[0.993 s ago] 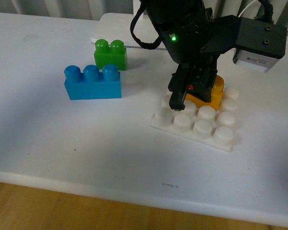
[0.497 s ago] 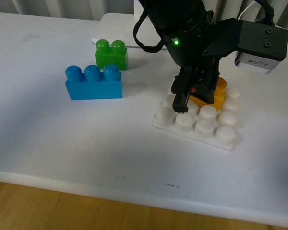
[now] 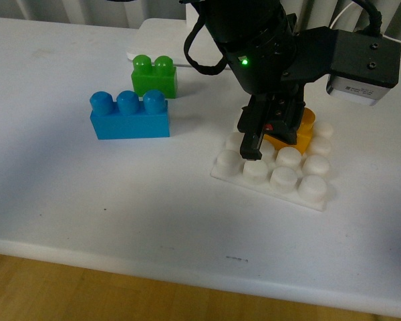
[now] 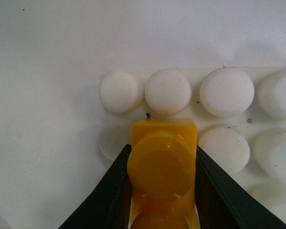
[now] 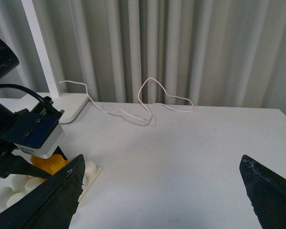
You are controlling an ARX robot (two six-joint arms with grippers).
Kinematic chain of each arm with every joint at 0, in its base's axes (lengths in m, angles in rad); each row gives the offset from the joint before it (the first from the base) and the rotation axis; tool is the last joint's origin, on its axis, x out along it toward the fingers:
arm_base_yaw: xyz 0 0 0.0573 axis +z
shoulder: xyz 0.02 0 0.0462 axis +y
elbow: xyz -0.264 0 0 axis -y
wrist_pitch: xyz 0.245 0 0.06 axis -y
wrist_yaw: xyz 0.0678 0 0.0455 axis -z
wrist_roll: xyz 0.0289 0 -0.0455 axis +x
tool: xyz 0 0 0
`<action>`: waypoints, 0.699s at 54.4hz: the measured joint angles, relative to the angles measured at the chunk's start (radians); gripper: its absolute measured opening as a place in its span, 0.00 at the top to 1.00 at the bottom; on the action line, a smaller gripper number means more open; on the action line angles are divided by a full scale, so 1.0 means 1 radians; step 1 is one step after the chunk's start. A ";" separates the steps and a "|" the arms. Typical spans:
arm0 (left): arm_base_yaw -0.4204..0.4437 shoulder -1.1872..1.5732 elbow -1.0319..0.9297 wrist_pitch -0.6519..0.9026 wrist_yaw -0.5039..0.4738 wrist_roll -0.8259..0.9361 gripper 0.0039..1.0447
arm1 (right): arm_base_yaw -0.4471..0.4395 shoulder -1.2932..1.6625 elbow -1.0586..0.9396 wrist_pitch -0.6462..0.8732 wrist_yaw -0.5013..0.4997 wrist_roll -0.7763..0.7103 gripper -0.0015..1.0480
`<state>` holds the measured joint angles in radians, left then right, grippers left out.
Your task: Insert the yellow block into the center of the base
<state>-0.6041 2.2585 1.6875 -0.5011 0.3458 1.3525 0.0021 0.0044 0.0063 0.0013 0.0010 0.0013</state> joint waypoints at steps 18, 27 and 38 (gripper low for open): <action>0.012 -0.037 -0.016 -0.004 -0.047 -0.024 0.36 | 0.000 0.000 0.000 0.000 0.000 0.000 0.09; 0.017 -0.101 -0.048 -0.002 -0.060 -0.026 0.07 | 0.000 0.000 0.000 0.000 0.000 0.000 0.09; 0.030 -0.256 -0.120 0.062 -0.119 -0.017 0.06 | 0.000 0.000 0.000 0.000 0.000 0.000 0.09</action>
<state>-0.5739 2.0029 1.5673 -0.4393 0.2272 1.3357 0.0021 0.0044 0.0063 0.0013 0.0013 0.0013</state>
